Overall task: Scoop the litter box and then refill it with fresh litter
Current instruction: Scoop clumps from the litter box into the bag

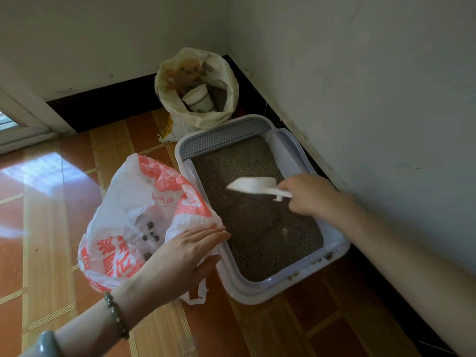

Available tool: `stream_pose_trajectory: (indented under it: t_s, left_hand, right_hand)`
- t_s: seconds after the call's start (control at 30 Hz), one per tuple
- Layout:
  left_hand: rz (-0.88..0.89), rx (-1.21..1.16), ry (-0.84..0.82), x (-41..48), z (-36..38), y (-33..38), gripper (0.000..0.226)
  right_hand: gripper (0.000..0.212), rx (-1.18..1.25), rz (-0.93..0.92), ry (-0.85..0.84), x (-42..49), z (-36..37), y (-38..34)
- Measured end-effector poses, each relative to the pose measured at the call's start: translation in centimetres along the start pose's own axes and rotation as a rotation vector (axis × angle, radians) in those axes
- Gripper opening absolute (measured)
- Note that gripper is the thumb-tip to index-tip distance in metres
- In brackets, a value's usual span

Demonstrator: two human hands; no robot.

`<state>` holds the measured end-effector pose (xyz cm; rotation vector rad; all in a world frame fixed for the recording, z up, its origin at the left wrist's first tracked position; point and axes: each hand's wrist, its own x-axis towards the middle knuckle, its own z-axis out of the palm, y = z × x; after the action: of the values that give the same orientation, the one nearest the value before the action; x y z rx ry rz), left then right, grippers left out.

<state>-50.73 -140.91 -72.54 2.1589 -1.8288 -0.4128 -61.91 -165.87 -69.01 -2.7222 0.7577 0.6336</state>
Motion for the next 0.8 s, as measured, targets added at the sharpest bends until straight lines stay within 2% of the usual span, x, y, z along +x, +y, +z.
stream_pose_trajectory:
  t_s: [0.07,0.17,0.3,0.4,0.53,0.6,0.67,0.7,0.8]
  left_hand:
    - [0.009,-0.003,0.008,0.0,0.1,-0.1,0.043]
    - [0.007,-0.013,0.012,0.0,0.3,-0.2,0.043]
    - [0.011,-0.021,0.022,0.0,0.3,-0.3,0.043]
    - [0.014,-0.012,0.025,-0.1,0.3,-0.3,0.043]
    - [0.009,-0.023,0.027,-0.1,0.5,-0.5,0.044]
    - [0.013,-0.014,0.038,-0.1,0.5,-0.4,0.044]
    - [0.018,-0.016,0.042,0.0,0.4,-0.3,0.043]
    - [0.019,-0.017,0.042,0.0,0.5,-0.4,0.043]
    - [0.012,-0.022,0.045,-0.1,0.6,-0.6,0.042]
  right_hand:
    - [0.025,0.084,0.075,-0.011,0.0,-0.9,1.5]
    - [0.011,0.076,0.136,-0.083,-0.4,-1.2,2.8]
    - [0.027,0.115,0.178,-0.263,-1.5,-0.9,2.7]
    - [0.021,-0.013,0.172,-0.282,-1.4,-0.2,2.7]
    - [0.030,-0.102,0.176,-0.340,-1.2,0.2,2.3]
    - [0.031,-0.117,0.174,-0.331,-1.0,0.6,1.8]
    - [0.022,-0.124,0.142,-0.259,-0.7,1.8,1.1]
    - [0.016,-0.103,0.128,-0.207,-0.5,2.5,0.7]
    - [0.022,0.058,0.126,-0.094,0.3,4.5,-0.4]
